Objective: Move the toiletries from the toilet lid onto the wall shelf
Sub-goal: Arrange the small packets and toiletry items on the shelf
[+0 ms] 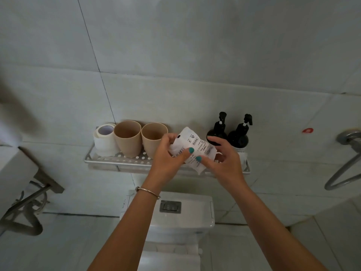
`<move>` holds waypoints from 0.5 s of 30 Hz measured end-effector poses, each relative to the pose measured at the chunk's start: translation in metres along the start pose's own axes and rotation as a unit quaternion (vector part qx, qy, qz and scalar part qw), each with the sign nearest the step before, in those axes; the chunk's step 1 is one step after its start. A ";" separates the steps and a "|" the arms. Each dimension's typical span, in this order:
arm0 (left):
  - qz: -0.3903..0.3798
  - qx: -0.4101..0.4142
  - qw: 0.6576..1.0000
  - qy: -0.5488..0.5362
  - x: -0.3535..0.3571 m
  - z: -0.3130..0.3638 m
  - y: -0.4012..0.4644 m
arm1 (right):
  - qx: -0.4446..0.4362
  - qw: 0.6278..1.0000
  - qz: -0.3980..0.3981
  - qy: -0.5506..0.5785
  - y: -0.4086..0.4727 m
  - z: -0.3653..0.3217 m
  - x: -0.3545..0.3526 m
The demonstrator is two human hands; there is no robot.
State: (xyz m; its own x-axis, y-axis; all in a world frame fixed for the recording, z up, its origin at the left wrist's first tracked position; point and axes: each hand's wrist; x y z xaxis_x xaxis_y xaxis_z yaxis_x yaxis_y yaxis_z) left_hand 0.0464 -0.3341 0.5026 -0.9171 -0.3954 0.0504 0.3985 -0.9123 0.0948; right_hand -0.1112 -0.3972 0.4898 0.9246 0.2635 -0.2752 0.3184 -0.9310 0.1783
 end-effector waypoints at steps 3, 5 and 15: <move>-0.006 0.030 0.996 0.080 -0.014 -0.007 0.000 | -0.033 0.999 -0.001 -0.019 0.004 -0.003 0.002; -0.010 0.057 0.986 0.153 -0.021 -0.008 0.001 | -0.046 0.999 -0.007 -0.025 0.009 -0.005 0.006; 0.020 0.053 0.973 0.223 -0.023 -0.028 0.016 | -0.074 0.990 -0.009 -0.121 0.026 0.024 0.021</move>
State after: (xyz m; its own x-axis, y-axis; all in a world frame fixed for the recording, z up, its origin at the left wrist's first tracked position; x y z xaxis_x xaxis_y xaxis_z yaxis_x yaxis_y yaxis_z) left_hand 0.0739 -0.3424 0.4755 -0.8036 -0.4597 -0.3782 0.4116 -0.8881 0.2048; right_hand -0.0887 -0.4220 0.4664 0.8469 0.1943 -0.4950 0.3778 -0.8750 0.3028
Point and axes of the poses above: each hand's wrist, its own y-axis towards the middle knuckle, its own x-axis out of the palm, z = x × y, and after that the axes turned 1 degree about -z, right-handed
